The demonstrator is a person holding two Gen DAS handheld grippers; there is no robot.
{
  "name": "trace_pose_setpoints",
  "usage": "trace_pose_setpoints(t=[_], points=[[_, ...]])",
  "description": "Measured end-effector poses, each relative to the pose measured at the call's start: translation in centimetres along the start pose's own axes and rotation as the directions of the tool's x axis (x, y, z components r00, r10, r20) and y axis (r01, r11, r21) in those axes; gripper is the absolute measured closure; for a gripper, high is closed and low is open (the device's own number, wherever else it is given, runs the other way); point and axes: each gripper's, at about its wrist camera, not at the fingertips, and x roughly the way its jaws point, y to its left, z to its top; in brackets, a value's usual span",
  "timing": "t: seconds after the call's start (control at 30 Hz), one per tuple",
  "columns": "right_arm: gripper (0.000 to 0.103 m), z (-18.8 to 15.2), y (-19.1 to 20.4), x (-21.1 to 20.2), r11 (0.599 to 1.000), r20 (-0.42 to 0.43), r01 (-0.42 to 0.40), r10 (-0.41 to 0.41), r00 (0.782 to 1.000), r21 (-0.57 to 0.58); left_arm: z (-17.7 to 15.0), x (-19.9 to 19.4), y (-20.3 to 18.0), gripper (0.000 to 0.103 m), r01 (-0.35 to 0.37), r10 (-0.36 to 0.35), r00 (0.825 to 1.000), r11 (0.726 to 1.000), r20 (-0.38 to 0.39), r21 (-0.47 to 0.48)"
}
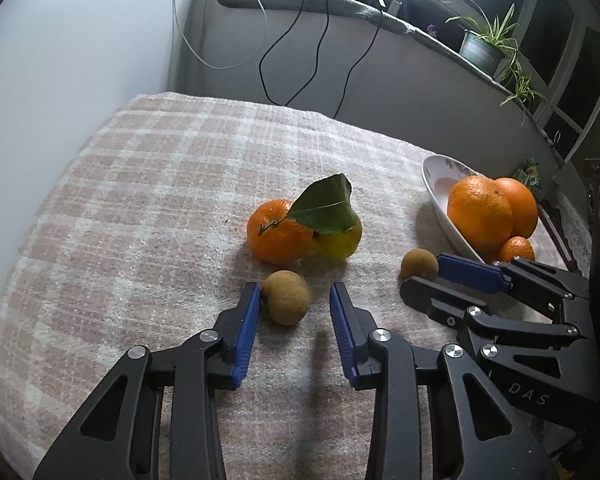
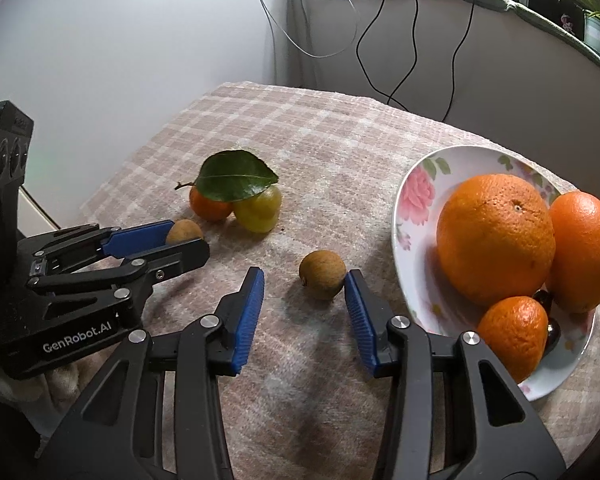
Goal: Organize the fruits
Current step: 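Close the left gripper on a brown round fruit while the right gripper grasps another, then carry both brown round fruits in the grippers over the plate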
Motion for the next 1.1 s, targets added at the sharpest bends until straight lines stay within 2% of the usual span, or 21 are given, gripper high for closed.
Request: trace_pose_setpoints(t=[0.17, 0.23, 0.33, 0.53, 1.1], points=[[0.067, 0.2, -0.2, 0.6, 1.0, -0.007, 0.027, -0.027, 1.0, -0.002, 0.0, 0.2, 0.1, 0.074, -0.005, 0.005, 1.0, 1.0, -0.002, -0.002], [0.075, 0.2, -0.2, 0.8, 0.999, -0.011, 0.036, -0.036, 0.999, -0.009, 0.0, 0.3, 0.2, 0.076, -0.009, 0.009, 1.0, 1.0, -0.003, 0.0], [0.075, 0.2, 0.3, 1.1, 0.998, -0.019, 0.054, -0.054, 0.998, -0.038, 0.1, 0.4, 0.2, 0.079, -0.008, 0.008, 1.0, 1.0, -0.003, -0.002], [0.076, 0.2, 1.0, 1.4, 0.995, -0.018, 0.07, -0.071, 0.997, -0.065, 0.1, 0.2, 0.3, 0.079, -0.002, 0.002, 1.0, 1.0, 0.002, -0.006], [0.076, 0.7, 0.3, -2.9, 0.998, 0.058, -0.045, 0.047, 0.997, -0.033, 0.5, -2.3, -0.3, 0.08, 0.008, -0.008, 0.998, 1.0, 0.065, 0.0]])
